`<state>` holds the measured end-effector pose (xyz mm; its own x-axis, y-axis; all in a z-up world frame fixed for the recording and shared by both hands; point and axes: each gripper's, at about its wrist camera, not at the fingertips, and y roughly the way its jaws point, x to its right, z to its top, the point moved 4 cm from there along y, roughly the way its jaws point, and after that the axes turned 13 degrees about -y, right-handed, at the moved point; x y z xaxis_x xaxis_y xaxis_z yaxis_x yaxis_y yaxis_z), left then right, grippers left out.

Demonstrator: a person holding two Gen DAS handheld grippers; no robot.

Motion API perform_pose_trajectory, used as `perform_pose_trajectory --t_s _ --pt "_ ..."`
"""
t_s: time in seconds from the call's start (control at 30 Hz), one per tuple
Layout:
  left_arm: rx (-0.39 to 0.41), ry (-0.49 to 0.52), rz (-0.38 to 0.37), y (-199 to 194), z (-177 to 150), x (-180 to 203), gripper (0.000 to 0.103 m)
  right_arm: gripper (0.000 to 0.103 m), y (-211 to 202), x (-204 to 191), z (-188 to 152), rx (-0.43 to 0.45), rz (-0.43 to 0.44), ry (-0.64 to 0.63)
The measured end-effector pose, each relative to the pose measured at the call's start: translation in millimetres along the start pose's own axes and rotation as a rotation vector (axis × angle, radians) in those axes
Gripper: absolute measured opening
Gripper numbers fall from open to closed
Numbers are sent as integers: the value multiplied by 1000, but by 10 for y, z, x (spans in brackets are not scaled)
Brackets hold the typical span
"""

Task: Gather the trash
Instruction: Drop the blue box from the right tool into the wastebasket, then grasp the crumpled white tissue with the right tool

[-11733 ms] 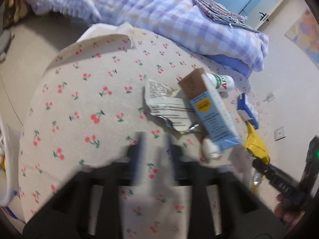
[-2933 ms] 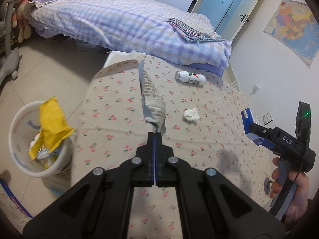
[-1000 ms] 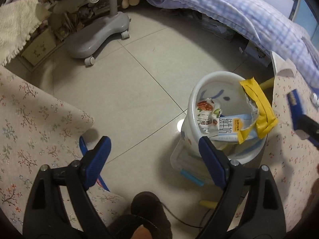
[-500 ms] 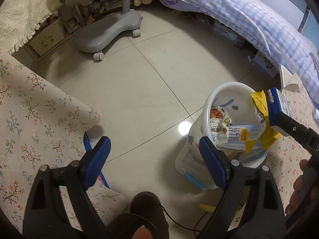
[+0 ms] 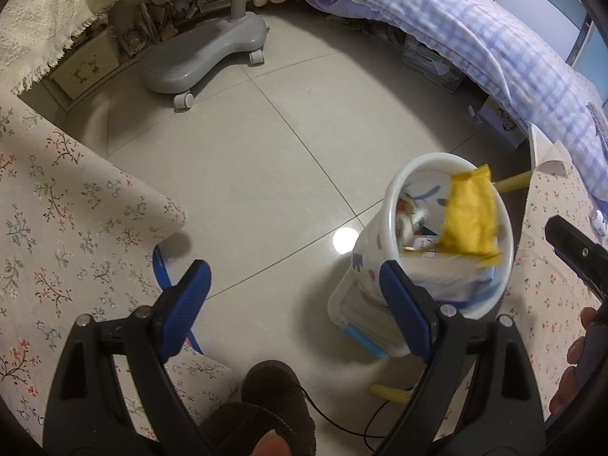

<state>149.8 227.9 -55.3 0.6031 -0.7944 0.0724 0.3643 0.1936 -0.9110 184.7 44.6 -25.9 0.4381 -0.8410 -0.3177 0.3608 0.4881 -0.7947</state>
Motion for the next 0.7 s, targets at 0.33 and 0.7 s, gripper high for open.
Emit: perform_pose_trajectory --t_s 0.33,0.7 --pt "-9 26 -54 -80 -104 99 100 102 -448 367 -187 -2 -107 3" --pt "-20 79 -62 -40 -176 299 101 102 -1013 1364 -537 -2 -281 122"
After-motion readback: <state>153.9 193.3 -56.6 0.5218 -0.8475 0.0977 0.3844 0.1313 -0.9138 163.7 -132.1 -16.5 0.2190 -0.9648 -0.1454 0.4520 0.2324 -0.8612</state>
